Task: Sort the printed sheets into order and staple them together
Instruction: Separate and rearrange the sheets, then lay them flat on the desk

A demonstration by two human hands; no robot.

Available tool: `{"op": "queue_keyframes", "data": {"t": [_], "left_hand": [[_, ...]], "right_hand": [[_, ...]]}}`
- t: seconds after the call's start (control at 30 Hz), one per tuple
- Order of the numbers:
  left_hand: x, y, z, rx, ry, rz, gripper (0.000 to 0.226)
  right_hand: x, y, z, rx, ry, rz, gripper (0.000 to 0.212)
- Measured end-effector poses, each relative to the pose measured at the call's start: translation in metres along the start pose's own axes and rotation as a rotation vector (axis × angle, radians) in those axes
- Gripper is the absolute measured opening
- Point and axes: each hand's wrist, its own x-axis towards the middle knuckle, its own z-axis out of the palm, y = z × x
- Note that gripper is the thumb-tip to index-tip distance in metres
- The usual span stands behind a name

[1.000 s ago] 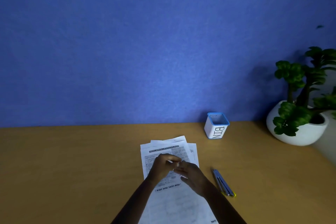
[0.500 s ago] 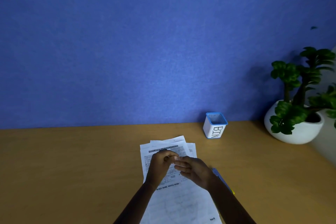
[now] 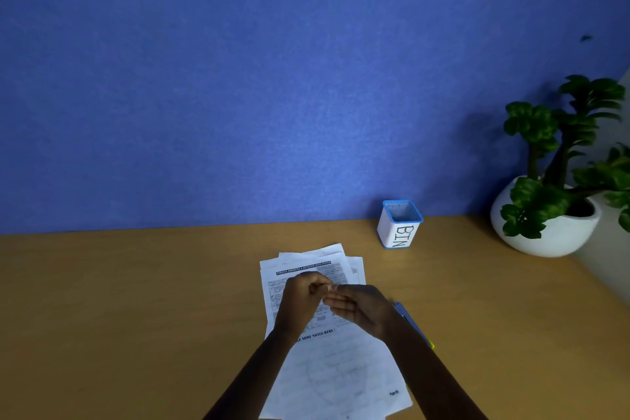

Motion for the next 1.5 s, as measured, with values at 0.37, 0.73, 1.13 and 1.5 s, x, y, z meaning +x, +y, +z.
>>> {"op": "queue_keyframes", "data": {"t": [0.37, 0.73, 1.13, 1.5], "left_hand": [[0.001, 0.005, -0.002, -0.006, 0.013, 0.024, 0.012], [0.005, 0.008, 0.005, 0.006, 0.030, 0.012, 0.013], [0.010, 0.009, 0.008, -0.018, 0.057, 0.063, 0.011], [0.006, -0.011, 0.007, 0.343, -0.008, -0.098, 0.035]], "right_hand": [[-0.001, -0.009, 0.003, -0.052, -0.003, -0.011, 0.011], [0.000, -0.018, 0.003, -0.162, 0.097, -0.015, 0.012], [0.007, -0.023, -0.006, 0.019, 0.037, 0.050, 0.014], [0.020, -0.061, -0.038, -0.668, 0.502, -0.378, 0.018]]}}
